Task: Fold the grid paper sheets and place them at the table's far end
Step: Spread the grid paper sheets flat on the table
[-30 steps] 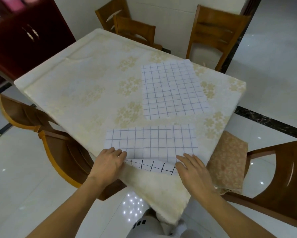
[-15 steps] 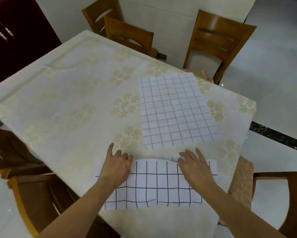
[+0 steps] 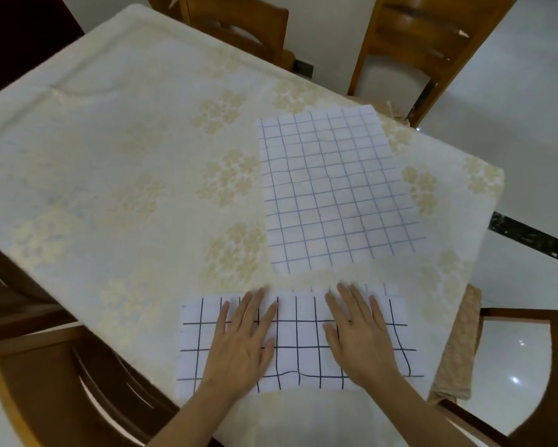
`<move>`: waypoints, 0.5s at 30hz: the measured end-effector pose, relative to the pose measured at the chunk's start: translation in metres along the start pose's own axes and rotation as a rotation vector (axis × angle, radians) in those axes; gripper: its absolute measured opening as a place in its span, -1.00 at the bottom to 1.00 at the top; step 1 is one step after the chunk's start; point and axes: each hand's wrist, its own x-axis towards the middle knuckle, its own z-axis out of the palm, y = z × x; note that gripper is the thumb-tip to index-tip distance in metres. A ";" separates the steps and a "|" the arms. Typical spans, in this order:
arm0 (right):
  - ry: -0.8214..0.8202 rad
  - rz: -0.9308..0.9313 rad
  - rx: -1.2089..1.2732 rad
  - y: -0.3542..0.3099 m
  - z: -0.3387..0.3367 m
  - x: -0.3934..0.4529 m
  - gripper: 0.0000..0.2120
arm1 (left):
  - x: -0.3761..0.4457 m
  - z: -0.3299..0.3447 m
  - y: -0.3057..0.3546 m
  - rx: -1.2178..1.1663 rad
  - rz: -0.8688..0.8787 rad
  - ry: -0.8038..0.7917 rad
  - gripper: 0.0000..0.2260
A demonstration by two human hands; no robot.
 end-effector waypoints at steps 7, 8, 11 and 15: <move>-0.170 0.172 -0.018 0.011 0.017 -0.025 -0.37 | -0.010 0.026 -0.012 0.017 -0.107 -0.086 -0.43; -0.182 0.164 -0.016 0.013 0.019 -0.023 -0.36 | -0.011 0.028 -0.014 0.028 -0.117 -0.092 -0.43; -0.188 0.129 -0.006 0.012 0.020 -0.015 -0.35 | -0.015 0.031 -0.017 0.053 -0.158 -0.087 -0.43; -0.173 0.109 -0.004 0.013 0.023 -0.011 -0.36 | -0.020 0.032 -0.022 0.053 -0.198 -0.074 -0.44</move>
